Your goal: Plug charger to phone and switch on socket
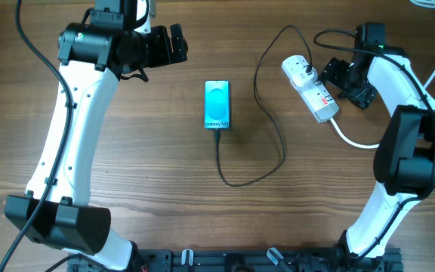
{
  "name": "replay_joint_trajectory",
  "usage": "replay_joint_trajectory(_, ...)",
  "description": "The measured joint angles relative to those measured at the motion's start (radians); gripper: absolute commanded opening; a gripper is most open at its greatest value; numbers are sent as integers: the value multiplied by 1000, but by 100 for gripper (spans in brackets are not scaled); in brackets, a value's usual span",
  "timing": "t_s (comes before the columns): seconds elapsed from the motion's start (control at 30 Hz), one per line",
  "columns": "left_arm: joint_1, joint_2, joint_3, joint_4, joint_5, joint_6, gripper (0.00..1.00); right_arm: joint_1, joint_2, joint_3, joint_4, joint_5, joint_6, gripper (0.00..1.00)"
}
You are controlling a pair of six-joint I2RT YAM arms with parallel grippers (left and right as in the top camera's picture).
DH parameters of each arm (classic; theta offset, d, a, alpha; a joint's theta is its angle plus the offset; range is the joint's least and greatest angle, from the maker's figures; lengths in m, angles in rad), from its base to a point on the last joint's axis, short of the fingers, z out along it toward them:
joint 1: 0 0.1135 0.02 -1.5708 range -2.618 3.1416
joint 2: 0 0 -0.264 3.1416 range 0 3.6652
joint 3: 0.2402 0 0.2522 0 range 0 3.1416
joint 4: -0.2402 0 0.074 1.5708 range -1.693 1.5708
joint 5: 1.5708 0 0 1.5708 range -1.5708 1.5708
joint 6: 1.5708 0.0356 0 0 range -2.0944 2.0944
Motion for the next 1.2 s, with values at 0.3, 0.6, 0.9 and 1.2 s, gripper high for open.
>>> replay_joint_trajectory(0.3,0,0,0,0,-2,0,100,-7,33,2,23,-47,-3,100)
replay_joint_trajectory(0.6,0,0,0,0,-2,0,100,-10,33,7,-11,-105,-19,100)
replay_joint_trajectory(0.9,0,0,0,-2,-3,-2,100,-7,-71,-7,-304,-165,-71,100)
replay_joint_trajectory(1.2,0,0,0,-3,-2,-3,100,257,-1002,-254,-370,22,-92,99)
